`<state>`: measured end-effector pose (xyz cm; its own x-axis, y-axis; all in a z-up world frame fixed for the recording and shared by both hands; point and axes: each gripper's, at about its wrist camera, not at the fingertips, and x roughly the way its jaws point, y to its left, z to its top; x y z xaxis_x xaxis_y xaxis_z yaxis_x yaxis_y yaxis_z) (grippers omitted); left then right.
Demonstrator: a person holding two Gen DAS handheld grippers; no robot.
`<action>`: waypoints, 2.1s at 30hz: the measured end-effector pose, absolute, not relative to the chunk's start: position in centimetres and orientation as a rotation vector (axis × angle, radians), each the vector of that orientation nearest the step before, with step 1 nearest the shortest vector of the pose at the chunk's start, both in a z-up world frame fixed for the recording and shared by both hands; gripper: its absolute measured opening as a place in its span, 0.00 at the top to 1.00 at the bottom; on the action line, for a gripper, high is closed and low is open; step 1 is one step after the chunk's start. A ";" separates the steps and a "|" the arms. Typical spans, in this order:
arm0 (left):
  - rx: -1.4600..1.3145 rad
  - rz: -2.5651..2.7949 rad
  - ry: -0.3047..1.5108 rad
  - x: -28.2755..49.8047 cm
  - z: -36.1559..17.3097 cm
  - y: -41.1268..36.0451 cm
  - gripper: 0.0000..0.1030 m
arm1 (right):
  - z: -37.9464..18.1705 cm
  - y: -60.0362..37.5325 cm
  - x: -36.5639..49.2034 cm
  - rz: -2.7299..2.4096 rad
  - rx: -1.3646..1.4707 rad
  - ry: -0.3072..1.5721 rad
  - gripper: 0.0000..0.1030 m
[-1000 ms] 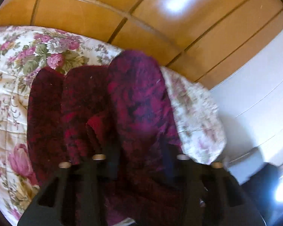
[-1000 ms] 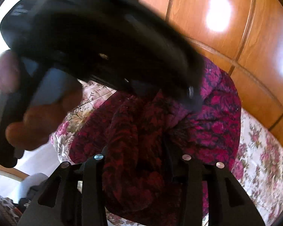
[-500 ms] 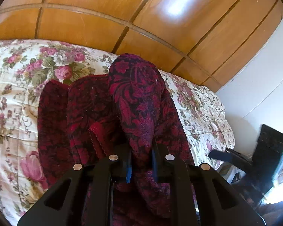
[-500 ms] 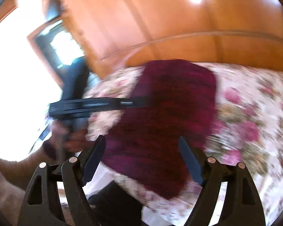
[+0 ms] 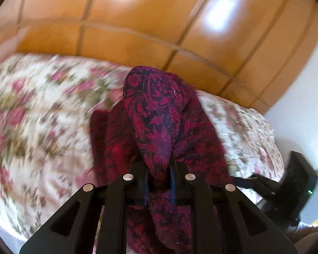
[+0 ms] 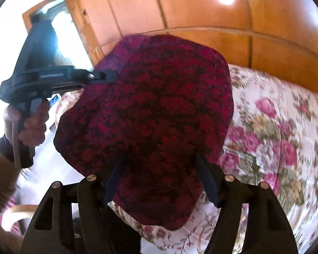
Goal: Fold small clothes
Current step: 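Lay the folded bundle down with the right gripper and open it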
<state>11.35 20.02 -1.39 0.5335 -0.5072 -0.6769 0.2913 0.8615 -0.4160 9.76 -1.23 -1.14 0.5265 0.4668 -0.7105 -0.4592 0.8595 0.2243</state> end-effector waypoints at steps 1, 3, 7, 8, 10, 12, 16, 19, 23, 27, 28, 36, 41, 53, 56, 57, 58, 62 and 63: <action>-0.300 -0.456 0.913 11.4 -2.9 20.9 0.86 | -1.4 -0.7 9.6 0.556 -0.020 0.850 0.30; -0.369 -0.429 0.950 11.2 -5.6 22.1 0.86 | -2.2 0.7 9.1 0.547 -0.105 0.841 0.27; -0.494 -0.432 0.930 9.9 -7.6 23.2 0.86 | -3.3 1.1 9.1 0.549 -0.167 0.849 0.22; -0.483 -0.425 0.918 9.6 -7.5 23.0 0.86 | -3.1 0.4 9.3 0.571 -0.133 0.863 0.22; -0.465 -0.417 0.903 9.2 -7.1 22.6 0.86 | -2.4 -1.3 10.1 0.615 -0.027 0.895 0.22; -0.454 -0.416 0.897 9.3 -6.8 22.4 0.85 | -0.9 -3.3 11.0 0.634 0.092 0.886 0.25; -0.437 -0.401 0.889 9.1 -6.1 22.2 0.83 | 1.7 -4.4 13.9 0.588 0.140 0.829 0.31; -0.387 -0.371 0.869 8.6 -5.4 21.8 0.80 | 1.7 -2.7 17.2 0.545 0.075 0.827 0.33; -0.322 -0.316 0.856 8.2 -5.3 21.5 0.74 | 0.4 0.9 21.8 0.480 -0.035 0.866 0.33; -0.260 -0.212 0.840 7.9 -5.5 21.2 0.73 | -1.9 3.1 25.9 0.450 -0.094 0.954 0.27; -0.239 -0.191 0.841 7.9 -5.7 21.0 0.73 | -2.6 3.7 26.4 0.455 -0.124 0.976 0.25; -0.255 -0.171 0.863 8.3 -6.4 21.3 0.73 | -5.2 2.8 26.3 0.469 -0.103 0.936 0.16; -0.211 -0.174 0.840 7.4 -5.4 20.1 0.73 | -4.3 0.6 24.8 0.474 -0.034 0.871 0.13; -0.153 -0.121 0.822 6.7 -4.8 19.5 0.73 | 0.7 4.1 25.5 0.607 -0.101 0.905 0.16; -0.148 -0.120 0.818 6.6 -4.8 19.4 0.73 | 0.1 5.8 26.5 0.601 -0.159 0.947 0.16; -0.149 -0.120 0.817 6.5 -4.8 19.4 0.73 | -0.2 6.2 26.8 0.597 -0.175 0.958 0.16; -0.150 -0.120 0.817 6.5 -4.8 19.4 0.73 | -0.6 6.5 27.1 0.595 -0.188 0.973 0.16; -0.156 -0.111 0.818 6.4 -5.0 19.6 0.73 | -2.4 7.8 28.2 0.595 -0.232 1.035 0.14; -0.159 -0.110 0.819 6.4 -5.1 19.7 0.73 | -2.8 7.9 28.5 0.596 -0.232 1.047 0.14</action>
